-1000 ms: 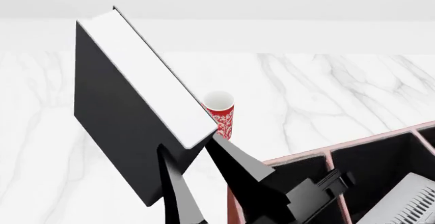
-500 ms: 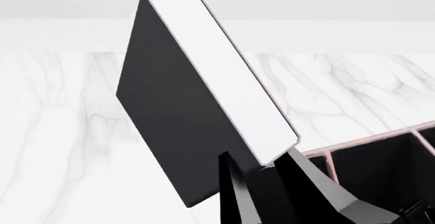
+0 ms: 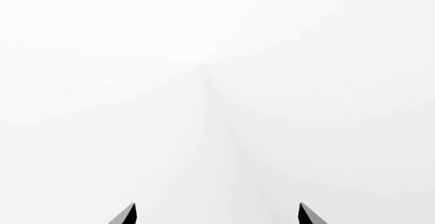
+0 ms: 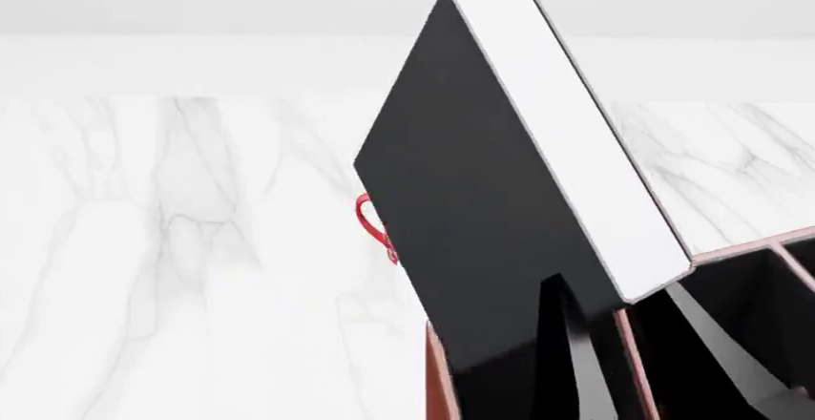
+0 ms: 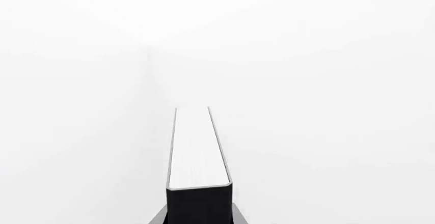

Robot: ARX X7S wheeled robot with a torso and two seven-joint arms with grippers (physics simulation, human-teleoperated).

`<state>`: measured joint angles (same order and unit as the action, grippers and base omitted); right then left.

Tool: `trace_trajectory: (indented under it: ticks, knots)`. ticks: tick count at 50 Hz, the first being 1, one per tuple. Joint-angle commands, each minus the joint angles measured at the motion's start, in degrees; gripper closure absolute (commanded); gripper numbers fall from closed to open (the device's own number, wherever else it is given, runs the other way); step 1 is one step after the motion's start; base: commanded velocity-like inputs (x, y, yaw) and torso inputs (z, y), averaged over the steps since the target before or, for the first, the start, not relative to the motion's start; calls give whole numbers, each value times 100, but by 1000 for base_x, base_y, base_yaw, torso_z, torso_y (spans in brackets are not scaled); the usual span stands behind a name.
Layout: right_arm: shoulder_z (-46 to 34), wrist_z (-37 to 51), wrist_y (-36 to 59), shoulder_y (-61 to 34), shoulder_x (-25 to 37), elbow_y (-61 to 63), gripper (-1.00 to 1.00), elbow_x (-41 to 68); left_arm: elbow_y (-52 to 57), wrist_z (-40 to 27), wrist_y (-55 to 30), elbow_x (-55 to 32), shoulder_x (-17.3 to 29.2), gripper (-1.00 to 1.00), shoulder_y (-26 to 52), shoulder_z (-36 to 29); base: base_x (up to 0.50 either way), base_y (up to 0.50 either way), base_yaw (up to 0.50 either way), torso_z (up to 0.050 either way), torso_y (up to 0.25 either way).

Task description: Pick up the book and place it in the left compartment of the caddy.

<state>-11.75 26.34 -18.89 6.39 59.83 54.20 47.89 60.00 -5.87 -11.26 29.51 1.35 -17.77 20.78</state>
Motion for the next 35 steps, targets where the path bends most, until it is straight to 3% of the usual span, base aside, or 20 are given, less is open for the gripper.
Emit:
trace_trajectory:
  ticks: [1,18,22,35]
  knots:
    - [568,20,-591,507,-9,-611,100,-568,0,263,279,-181,-134,-100,55,166,0,0,0,0,0]
    - [1675,-186,-1587,2216,-32,-789,100,-805,0,240,297,-137,-134,-100,41,152,0,0,0,1,1]
    - [2092,-529,-2059,2880,-103,-822,100,-775,0,238,300,-83,-134,-100,57,123,0,0,-1,0,3]
    - [2063,-1948,-3121,3701,-148,-1216,100,-350,0,289,183,37,-134,-100,167,35,0,0,0,0,1]
